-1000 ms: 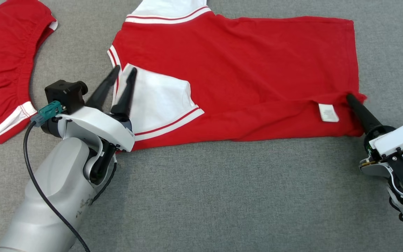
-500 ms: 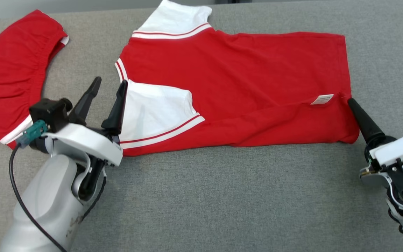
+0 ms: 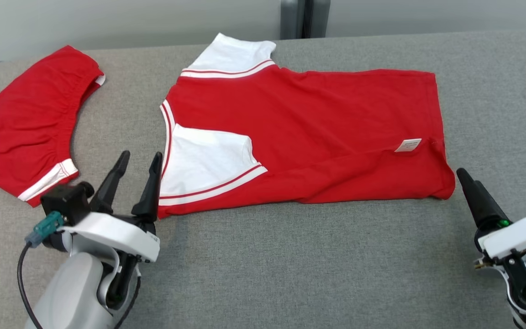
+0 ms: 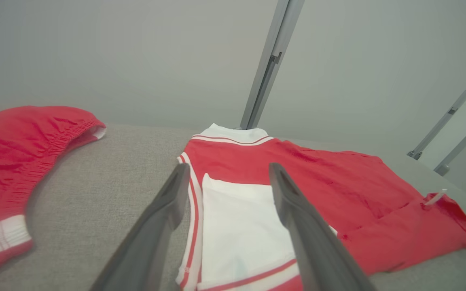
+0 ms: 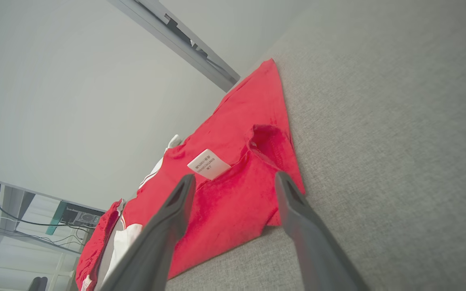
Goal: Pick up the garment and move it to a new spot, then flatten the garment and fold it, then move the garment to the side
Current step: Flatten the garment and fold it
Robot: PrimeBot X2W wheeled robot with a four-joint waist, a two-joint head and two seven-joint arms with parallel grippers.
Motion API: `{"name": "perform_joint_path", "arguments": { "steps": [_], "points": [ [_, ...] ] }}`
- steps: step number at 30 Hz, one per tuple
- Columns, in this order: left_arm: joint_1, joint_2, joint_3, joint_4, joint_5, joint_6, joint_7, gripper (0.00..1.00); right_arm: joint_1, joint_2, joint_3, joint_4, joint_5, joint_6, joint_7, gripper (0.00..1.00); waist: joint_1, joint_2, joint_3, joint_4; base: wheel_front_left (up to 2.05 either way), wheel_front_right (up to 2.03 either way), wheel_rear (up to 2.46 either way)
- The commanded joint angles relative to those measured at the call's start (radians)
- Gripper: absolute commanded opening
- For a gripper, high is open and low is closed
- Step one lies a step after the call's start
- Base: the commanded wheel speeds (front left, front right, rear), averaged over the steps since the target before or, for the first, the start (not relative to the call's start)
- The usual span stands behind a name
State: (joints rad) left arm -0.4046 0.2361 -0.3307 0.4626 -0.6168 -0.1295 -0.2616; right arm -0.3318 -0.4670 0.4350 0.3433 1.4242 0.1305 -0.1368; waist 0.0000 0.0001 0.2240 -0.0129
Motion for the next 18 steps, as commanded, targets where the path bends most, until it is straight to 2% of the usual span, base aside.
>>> {"name": "perform_joint_path", "arguments": {
  "steps": [1,4,8,18],
  "points": [
    [0.022,-0.005,0.018,-0.011,0.011,-0.002,-0.004,1.0,0.016,-0.01,0.008,0.005,-0.019,0.001,-0.022,1.0,0.0,-0.0001,-0.013,0.0,0.0,0.0,0.0],
    [0.056,-0.026,0.052,-0.023,0.023,-0.001,-0.004,1.0,0.03,-0.016,0.018,0.016,-0.046,0.001,-0.057,1.0,0.0,-0.0001,-0.029,-0.002,0.0,0.0,0.0],
    [0.093,-0.053,0.089,-0.011,0.041,0.021,-0.004,1.0,0.032,-0.017,0.023,0.059,-0.097,0.001,-0.096,1.0,0.0,-0.0001,-0.046,-0.004,0.0,0.0,0.0],
    [0.091,-0.077,0.105,0.064,0.061,0.038,-0.004,1.0,-0.009,0.028,0.017,0.151,-0.245,0.001,-0.128,1.0,0.0,-0.0001,-0.057,-0.003,0.0,0.0,0.0]
  ]
}}
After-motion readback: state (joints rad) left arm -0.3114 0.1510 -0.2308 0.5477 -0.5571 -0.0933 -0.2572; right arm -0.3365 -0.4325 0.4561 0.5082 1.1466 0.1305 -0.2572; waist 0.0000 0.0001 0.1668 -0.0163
